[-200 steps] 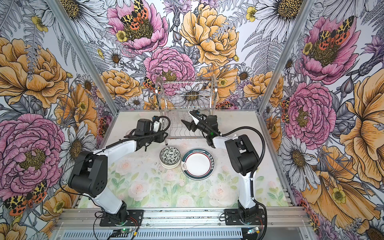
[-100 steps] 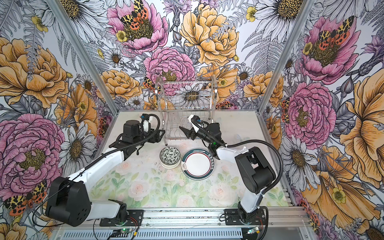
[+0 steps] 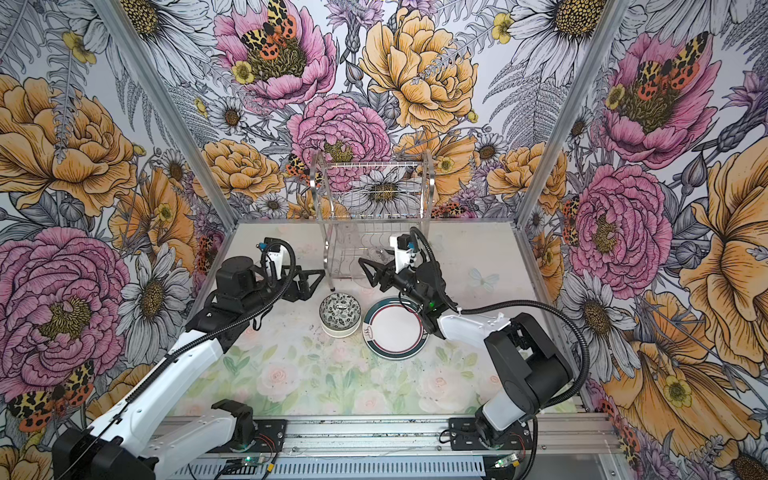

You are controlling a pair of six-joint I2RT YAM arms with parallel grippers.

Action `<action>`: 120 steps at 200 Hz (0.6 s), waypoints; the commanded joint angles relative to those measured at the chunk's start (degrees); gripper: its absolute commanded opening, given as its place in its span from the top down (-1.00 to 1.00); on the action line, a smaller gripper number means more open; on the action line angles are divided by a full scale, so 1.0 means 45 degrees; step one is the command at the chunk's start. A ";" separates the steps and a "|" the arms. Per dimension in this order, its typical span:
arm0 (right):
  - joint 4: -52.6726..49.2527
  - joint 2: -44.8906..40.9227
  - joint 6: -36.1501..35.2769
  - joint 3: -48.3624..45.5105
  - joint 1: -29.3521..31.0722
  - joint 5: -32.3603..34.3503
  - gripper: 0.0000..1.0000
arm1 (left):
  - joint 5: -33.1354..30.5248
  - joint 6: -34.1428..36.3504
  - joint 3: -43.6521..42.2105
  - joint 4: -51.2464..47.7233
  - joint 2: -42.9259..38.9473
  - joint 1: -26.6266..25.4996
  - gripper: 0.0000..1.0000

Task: Unload the mixed dishes from the dish rack
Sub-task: 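Bring the clear cup to the left gripper and close the left gripper on it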

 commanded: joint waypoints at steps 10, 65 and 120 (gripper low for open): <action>0.1288 -0.0895 0.3727 -0.0653 0.0103 0.1686 1.00 | 0.1620 -0.1439 -0.0483 0.0413 -0.0330 -0.0170 -0.84; 0.1195 -0.1188 0.6783 -0.0728 0.0176 0.2149 1.00 | 0.1658 -0.2904 -0.0420 0.2352 0.0578 -0.1858 -0.68; 0.2657 -0.0521 0.8410 -0.1080 0.0493 0.2564 1.00 | 0.2139 -0.4434 -0.0037 0.5727 0.2470 -0.2574 -0.52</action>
